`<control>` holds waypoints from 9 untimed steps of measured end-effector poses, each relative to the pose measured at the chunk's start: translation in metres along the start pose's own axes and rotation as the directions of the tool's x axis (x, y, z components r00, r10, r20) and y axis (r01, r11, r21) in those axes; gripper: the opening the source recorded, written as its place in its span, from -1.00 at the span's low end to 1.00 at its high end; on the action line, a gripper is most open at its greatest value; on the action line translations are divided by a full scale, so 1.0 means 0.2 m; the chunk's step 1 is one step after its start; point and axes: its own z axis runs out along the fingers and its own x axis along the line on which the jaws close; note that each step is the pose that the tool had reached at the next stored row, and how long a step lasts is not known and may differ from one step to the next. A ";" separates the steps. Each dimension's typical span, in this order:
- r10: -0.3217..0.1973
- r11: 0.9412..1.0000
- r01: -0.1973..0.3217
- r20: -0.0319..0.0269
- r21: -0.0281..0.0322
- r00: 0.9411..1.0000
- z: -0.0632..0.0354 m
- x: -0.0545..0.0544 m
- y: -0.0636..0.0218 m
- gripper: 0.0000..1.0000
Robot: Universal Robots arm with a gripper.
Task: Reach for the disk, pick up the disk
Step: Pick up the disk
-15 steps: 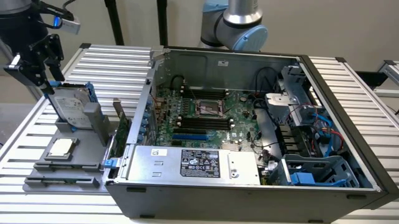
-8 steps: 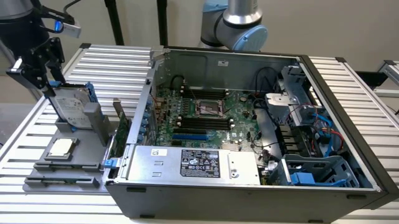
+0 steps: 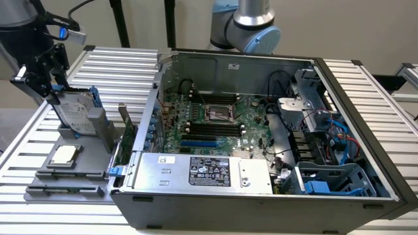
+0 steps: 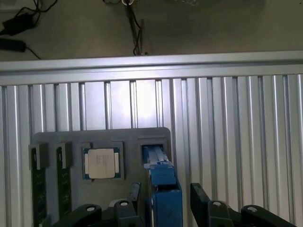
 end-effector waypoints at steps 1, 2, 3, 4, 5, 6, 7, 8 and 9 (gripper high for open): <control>0.000 1.000 0.000 0.001 0.000 1.000 0.003 0.00 0.001 0.08; 0.000 1.000 0.000 0.002 0.000 1.000 0.006 0.00 0.002 0.08; 0.000 1.000 0.000 0.003 0.000 1.000 0.008 0.00 0.003 0.08; 0.000 1.000 0.000 0.004 0.000 1.000 0.010 0.00 0.004 0.08; 0.000 1.000 0.000 0.005 0.000 1.000 0.012 0.00 0.006 0.08; -0.001 1.000 0.001 0.005 0.000 1.000 0.014 0.00 0.007 0.08; -0.001 1.000 0.001 0.006 0.000 1.000 0.014 0.00 0.008 0.08; -0.003 1.000 0.003 0.005 -0.001 1.000 0.015 0.00 0.008 0.08; -0.006 1.000 0.006 0.005 -0.001 1.000 0.016 0.00 0.008 0.08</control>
